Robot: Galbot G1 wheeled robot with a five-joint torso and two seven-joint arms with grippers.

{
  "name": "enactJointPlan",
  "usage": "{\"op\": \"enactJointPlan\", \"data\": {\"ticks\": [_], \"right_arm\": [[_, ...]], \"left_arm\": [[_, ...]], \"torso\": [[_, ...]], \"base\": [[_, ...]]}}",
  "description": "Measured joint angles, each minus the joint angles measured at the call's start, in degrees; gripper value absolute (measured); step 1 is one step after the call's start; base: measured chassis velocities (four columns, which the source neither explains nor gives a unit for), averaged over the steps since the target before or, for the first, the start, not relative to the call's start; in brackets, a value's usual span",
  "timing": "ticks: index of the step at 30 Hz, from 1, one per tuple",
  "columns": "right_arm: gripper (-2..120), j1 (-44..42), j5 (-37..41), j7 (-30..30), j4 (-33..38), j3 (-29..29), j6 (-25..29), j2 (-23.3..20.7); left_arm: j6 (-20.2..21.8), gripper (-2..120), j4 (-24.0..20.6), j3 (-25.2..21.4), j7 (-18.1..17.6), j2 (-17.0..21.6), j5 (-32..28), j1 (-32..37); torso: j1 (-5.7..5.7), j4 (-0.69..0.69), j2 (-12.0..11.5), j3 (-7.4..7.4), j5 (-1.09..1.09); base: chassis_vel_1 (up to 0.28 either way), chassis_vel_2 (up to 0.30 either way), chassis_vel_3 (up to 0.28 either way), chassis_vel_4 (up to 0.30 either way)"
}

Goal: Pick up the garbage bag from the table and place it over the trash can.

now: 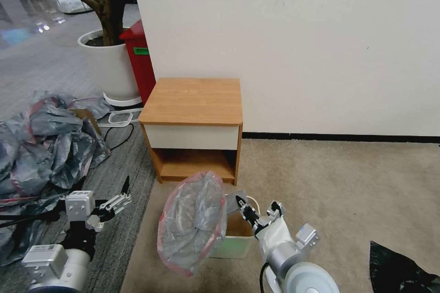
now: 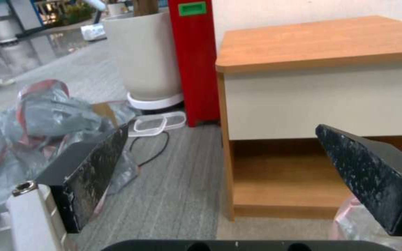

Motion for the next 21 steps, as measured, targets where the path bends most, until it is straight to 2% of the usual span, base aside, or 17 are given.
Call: {"op": "enactJointPlan", "data": {"ticks": [4,5,7,9,12,13,15,16,21], "right_arm": [[37,-1.29,-0.17,0.37,0.21,0.83,0.0,0.05],[37,-1.29,-0.17,0.37,0.21,0.83,0.0,0.05],[47,-2.41,-0.24,0.42,1.01,1.81,0.0,0.05],[51,-2.92,-0.25,0.44,1.53,2.38,0.0,0.04],[68,-4.78,-0.26,0.47,3.42,4.73,0.0,-0.04],[68,-4.78,-0.26,0.47,3.42,4.73,0.0,-0.04],[78,-5.42,-0.26,0.47,4.12,5.71,0.0,0.14],[78,-5.42,-0.26,0.47,4.12,5.71,0.0,0.14],[96,-6.0,-0.69,0.58,4.82,6.79,0.0,0.98]], "left_arm": [[0.1,100,0.0,0.46,-0.01,0.06,0.0,-0.07],[0.1,100,0.0,0.46,-0.01,0.06,0.0,-0.07],[0.14,100,0.0,0.75,-0.01,0.21,0.01,0.06],[0.27,100,0.0,0.96,-0.01,0.38,0.01,0.11],[1.81,100,0.0,2.19,-0.01,1.45,-0.03,-0.1],[1.81,100,0.0,2.19,-0.01,1.45,-0.03,-0.1],[2.86,100,0.0,3.12,0.06,2.26,-0.14,-0.58],[2.86,100,0.0,3.12,0.06,2.26,-0.14,-0.58],[4.68,100,0.0,4.67,0.29,4.09,-0.2,-1.87]], "torso": [[0.0,0.0,0.0,0.0,0.0],[0.0,0.0,0.0,0.0,0.0],[0.0,0.0,0.0,0.0,0.0],[0.0,0.0,0.0,0.0,0.0],[0.0,0.0,0.0,0.0,0.0],[0.0,0.0,0.0,0.0,0.0],[0.0,0.0,0.0,0.0,0.0],[0.0,0.0,0.0,0.0,0.0],[0.0,0.0,0.0,0.0,0.0]], "base": [[0.0,0.0,0.0,0.0],[0.0,0.0,0.0,0.0],[0.0,0.0,0.0,0.0],[0.0,0.0,0.0,0.0],[0.0,0.0,0.0,0.0],[0.0,0.0,0.0,0.0],[0.0,0.0,0.0,0.0],[0.0,0.0,0.0,0.0],[0.0,0.0,0.0,0.0]]}}
